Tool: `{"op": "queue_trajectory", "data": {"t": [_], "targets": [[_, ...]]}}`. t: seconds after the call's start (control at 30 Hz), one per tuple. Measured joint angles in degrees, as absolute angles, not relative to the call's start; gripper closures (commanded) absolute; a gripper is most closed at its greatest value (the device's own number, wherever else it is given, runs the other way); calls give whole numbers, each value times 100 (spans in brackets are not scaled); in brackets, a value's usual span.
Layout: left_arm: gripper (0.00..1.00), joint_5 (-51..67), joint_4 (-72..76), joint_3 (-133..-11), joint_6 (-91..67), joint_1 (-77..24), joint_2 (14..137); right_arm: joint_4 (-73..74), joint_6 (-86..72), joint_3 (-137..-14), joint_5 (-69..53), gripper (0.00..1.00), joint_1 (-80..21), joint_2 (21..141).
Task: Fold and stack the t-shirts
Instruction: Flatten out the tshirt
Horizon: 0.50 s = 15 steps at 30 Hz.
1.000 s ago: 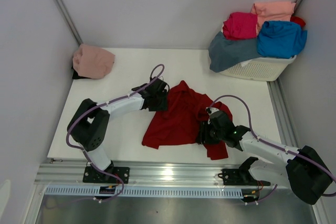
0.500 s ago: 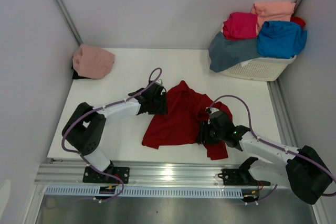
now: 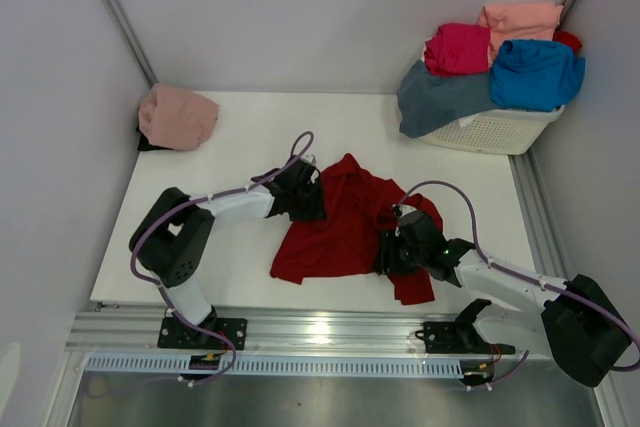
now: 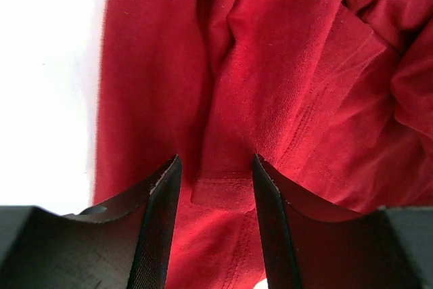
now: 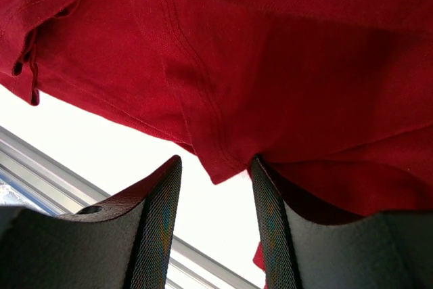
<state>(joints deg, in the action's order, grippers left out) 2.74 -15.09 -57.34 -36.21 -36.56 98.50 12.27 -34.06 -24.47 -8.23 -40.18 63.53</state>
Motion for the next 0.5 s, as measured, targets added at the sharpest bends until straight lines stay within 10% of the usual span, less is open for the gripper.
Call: {"op": "queue_trajectory", "data": {"t": [0.33, 0.5], "targets": [[56, 770, -1138, -5502, -3760, -3656, 9894, 1229, -3406, -2447, -823, 50, -4018, 6353], [79, 843, -1109, -5502, -3780, -3656, 9918, 1229, -3406, -2447, -819, 51, -4018, 6357]]}}
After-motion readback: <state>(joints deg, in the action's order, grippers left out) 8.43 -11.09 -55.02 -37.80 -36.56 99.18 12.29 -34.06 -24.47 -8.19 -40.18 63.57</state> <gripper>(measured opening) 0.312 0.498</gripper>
